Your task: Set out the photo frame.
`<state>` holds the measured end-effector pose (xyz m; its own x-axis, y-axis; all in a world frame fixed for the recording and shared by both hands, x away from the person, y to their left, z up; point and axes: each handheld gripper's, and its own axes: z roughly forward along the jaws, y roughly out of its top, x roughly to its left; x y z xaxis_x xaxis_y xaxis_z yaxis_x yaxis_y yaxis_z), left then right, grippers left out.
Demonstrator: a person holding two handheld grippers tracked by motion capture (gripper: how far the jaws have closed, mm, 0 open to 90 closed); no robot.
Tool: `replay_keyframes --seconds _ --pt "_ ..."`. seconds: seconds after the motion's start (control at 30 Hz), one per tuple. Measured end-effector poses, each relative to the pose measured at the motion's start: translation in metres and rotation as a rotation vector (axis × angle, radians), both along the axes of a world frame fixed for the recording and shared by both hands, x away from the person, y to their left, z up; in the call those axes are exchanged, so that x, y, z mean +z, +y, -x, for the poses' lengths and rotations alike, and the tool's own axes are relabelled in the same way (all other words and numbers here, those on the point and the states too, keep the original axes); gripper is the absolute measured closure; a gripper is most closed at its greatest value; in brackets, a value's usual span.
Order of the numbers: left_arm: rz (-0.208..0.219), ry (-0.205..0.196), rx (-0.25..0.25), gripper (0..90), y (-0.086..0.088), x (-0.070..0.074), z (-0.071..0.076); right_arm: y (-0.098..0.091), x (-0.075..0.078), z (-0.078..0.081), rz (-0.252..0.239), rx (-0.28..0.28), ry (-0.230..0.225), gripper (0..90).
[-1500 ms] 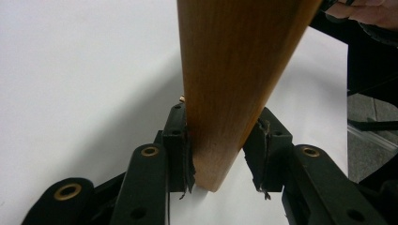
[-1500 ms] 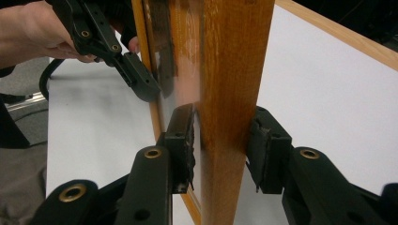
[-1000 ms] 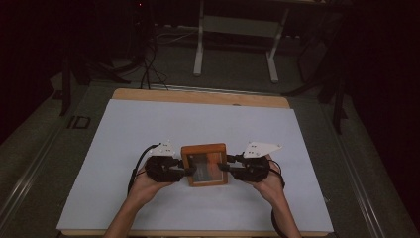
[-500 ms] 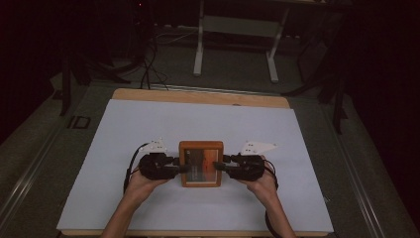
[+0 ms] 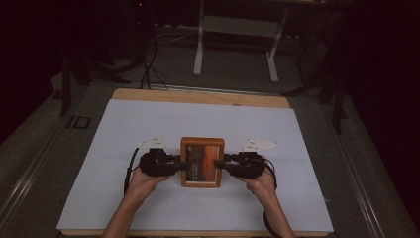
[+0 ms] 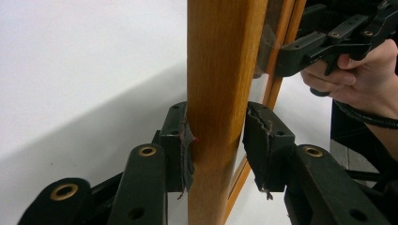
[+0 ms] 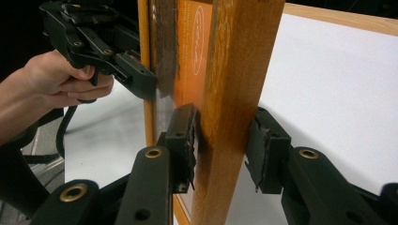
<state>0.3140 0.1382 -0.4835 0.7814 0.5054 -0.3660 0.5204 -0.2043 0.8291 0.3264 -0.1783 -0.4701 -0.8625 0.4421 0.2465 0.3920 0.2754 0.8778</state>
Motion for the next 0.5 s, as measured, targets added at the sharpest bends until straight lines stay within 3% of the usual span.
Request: replay_keyframes --seconds 0.5 --pt "0.026 0.052 0.026 61.8 -0.0028 -0.0054 -0.0087 -0.0021 -0.0049 -0.0079 -0.018 -0.033 0.066 64.6"
